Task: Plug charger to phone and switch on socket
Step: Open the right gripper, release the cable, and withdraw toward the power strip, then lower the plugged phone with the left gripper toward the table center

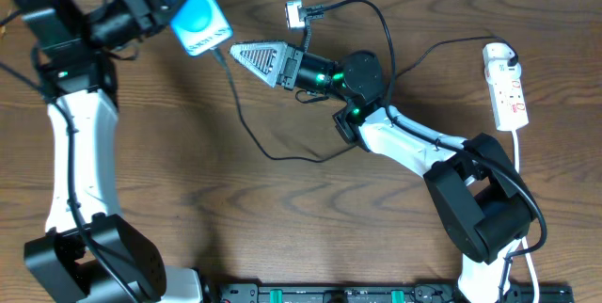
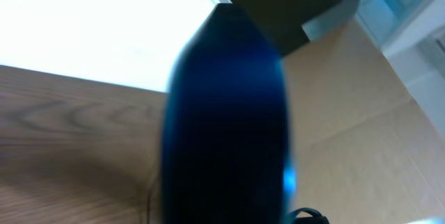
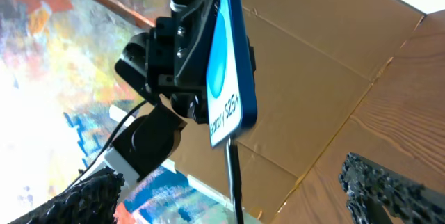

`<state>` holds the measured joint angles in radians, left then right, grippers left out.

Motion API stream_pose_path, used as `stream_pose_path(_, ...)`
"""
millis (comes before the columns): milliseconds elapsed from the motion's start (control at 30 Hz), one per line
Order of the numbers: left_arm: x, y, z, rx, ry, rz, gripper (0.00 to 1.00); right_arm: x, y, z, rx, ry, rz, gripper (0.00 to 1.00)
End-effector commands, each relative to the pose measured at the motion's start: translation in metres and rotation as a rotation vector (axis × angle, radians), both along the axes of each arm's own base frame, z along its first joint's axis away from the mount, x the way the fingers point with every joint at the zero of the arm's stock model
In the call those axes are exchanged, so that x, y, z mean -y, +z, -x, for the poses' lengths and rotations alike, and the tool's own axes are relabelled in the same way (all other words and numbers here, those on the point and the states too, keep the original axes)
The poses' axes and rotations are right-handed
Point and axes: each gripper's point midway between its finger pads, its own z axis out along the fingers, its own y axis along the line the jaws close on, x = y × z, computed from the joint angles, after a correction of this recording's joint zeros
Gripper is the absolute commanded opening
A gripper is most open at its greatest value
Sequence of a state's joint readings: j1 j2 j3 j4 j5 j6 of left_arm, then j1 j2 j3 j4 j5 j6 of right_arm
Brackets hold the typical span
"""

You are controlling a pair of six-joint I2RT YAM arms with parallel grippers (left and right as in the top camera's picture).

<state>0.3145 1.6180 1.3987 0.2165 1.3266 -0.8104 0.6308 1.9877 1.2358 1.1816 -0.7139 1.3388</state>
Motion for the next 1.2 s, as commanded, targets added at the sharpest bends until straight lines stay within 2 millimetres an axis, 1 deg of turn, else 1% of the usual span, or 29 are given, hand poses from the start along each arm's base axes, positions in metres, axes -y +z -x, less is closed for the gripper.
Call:
stream_pose_path(0,-0.016,0.008,0.008,0.036,-0.005,-0.012,0.07,0.001,0.003,0.001,0.073,0.000,0.021,0.99)
stream_pose_path(67,-0.020,0.008,0.010,0.033,-0.011,-0.009,0.07,0.000,-0.009,-0.004,0.054,-0.004,0.066,0.99)
stream_pose_path(167,-0.024,0.008,0.011,0.030,-0.008,-0.006,0.07,0.000,-0.036,-0.010,0.022,0.004,0.167,0.99)
stream_pose_path(267,-0.023,0.008,0.011,0.030,-0.008,-0.006,0.07,0.004,-0.062,-0.013,0.019,0.029,0.261,0.99)
stream_pose_path(300,-0.023,0.008,0.012,0.030,-0.012,-0.005,0.08,0.008,-0.075,-0.015,0.013,0.038,0.306,0.99)
stream_pose_path(400,-0.022,0.008,0.014,0.030,-0.027,-0.004,0.07,0.022,-0.100,-0.025,-0.045,0.029,0.385,0.99)
stream_pose_path(500,-0.019,0.006,0.017,0.013,-0.047,0.005,0.07,0.037,-0.118,-0.035,-0.086,0.007,0.445,0.99)
stream_pose_path(533,-0.018,0.004,0.019,-0.012,-0.059,0.017,0.08,0.047,-0.130,-0.041,-0.105,-0.012,0.484,0.99)
stream_pose_path(600,-0.017,0.000,0.020,-0.043,-0.065,0.031,0.07,0.056,-0.140,-0.046,-0.129,-0.040,0.527,0.99)
stream_pose_path(767,-0.013,0.000,0.024,-0.048,-0.098,0.037,0.07,0.079,-0.157,-0.053,-0.159,-0.157,0.682,0.99)
stream_pose_path(833,-0.010,0.000,0.024,-0.047,-0.106,0.036,0.08,0.090,-0.161,-0.055,-0.170,-0.217,0.752,0.99)
stream_pose_path(933,0.001,0.000,0.025,-0.041,-0.133,0.031,0.07,0.112,-0.163,-0.057,-0.197,-0.319,0.855,0.99)
stream_pose_path(1033,0.017,0.000,0.027,-0.006,-0.175,0.010,0.07,0.137,-0.163,-0.059,-0.248,-0.430,0.942,0.99)
stream_pose_path(1167,0.036,-0.001,0.030,0.028,-0.222,-0.009,0.08,0.179,-0.162,-0.056,-0.357,-0.611,1.059,0.99)
